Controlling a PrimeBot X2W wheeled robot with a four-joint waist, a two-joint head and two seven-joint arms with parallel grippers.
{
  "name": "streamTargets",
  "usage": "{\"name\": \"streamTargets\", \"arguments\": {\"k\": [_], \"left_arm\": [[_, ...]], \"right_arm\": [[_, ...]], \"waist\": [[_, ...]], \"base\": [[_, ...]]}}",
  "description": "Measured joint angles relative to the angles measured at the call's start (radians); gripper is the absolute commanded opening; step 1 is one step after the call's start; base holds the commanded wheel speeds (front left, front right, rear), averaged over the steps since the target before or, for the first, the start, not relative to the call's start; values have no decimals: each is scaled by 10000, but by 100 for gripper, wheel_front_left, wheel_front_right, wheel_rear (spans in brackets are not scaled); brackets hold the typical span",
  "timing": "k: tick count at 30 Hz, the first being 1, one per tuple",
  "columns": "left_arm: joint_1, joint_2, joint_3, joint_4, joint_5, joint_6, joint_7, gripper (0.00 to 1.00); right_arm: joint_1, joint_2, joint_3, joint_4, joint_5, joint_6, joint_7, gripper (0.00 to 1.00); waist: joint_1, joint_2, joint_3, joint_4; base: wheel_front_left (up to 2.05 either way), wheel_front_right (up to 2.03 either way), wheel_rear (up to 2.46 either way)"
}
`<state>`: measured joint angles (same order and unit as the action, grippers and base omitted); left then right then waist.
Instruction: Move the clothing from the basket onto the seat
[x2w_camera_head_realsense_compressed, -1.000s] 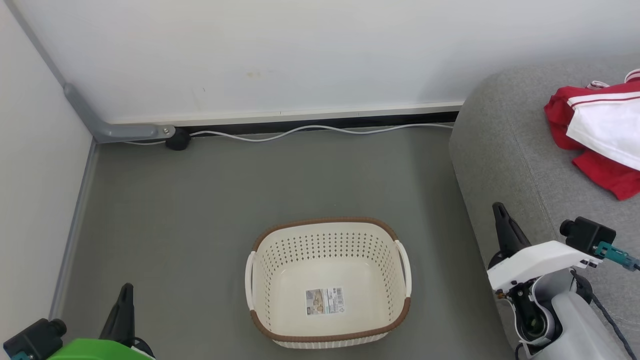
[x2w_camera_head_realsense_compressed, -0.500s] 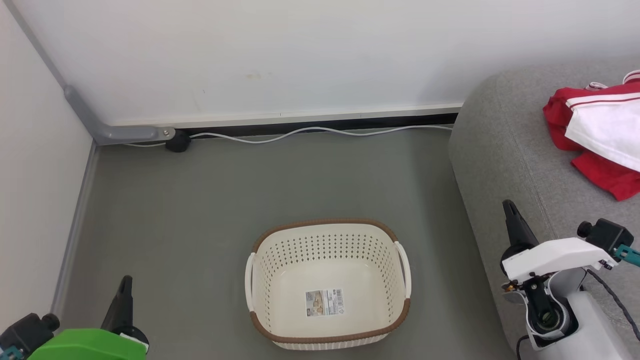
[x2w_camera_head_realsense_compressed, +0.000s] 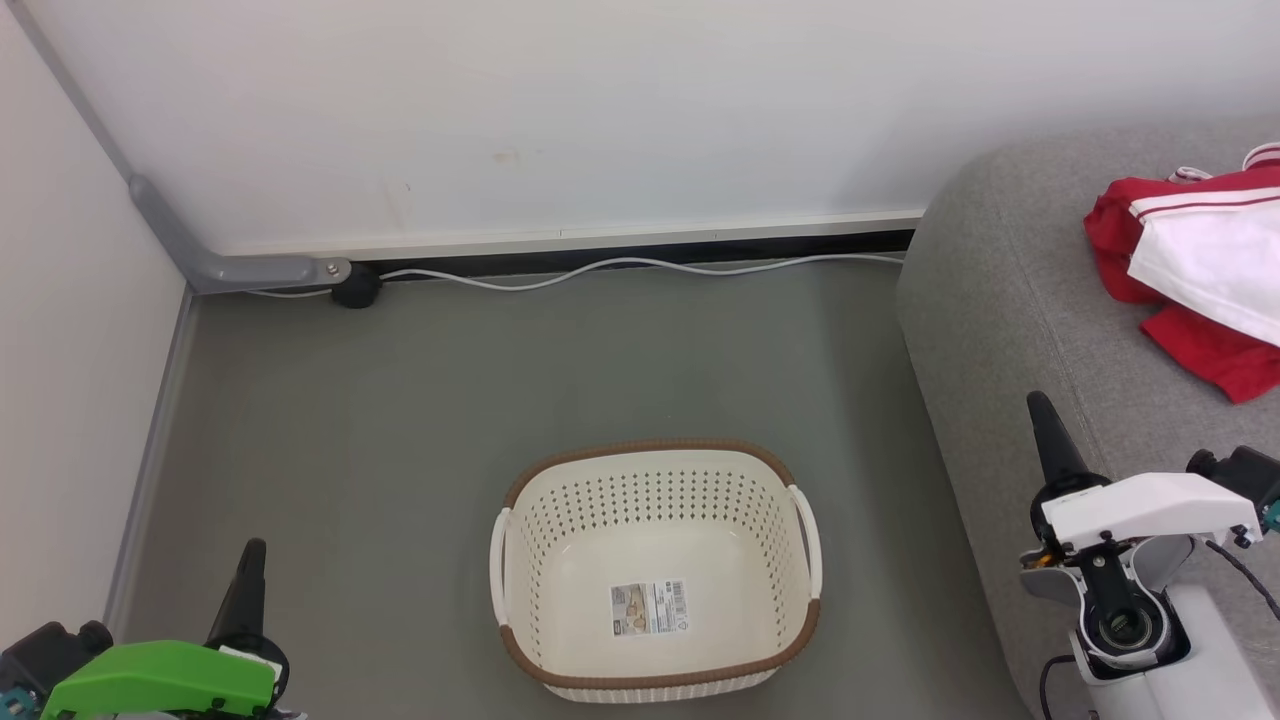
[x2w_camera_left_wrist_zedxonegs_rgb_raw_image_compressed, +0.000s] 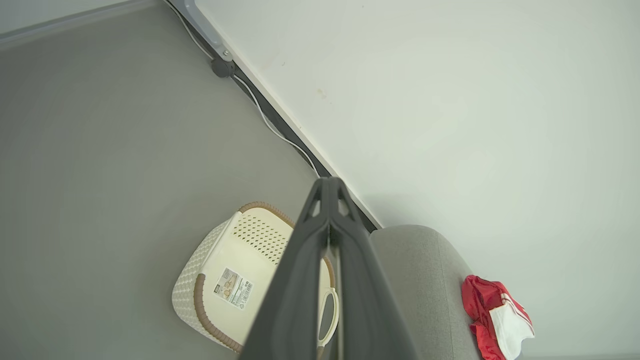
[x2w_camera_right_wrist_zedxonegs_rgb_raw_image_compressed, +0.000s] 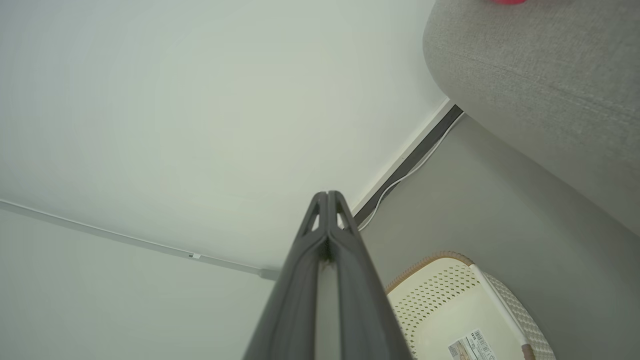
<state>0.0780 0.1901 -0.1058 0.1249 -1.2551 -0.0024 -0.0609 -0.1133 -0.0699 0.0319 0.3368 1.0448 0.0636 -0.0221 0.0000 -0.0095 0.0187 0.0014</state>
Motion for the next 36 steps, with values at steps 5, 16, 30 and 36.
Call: {"name": "streamTargets", "arguments": {"k": [5, 16, 30, 36], "left_arm": [[-127, -159, 140, 163, -476, -151, 173, 0], [-405, -449, 476, 491, -1478, -422, 516, 0], [-790, -842, 930, 941, -2685, -779, 890, 0], [-966, -974, 1116, 1110, -3170, -920, 1103, 0]], "right_arm": [[6, 44, -201, -52, 633, 96, 155, 0], [29, 88, -650, -171, 2011, 219, 510, 0], [121, 194, -1223, -330, 3800, 355, 940, 0], [144, 238, -1461, -395, 4544, 451, 1129, 0]], "waist": [[0, 0, -19, -2], [0, 0, -59, -6], [1, 0, -111, -12], [0, 0, -134, -14]], "base": [[0, 0, 0], [0, 0, 0], [0, 0, 0], [0, 0, 0]]}}
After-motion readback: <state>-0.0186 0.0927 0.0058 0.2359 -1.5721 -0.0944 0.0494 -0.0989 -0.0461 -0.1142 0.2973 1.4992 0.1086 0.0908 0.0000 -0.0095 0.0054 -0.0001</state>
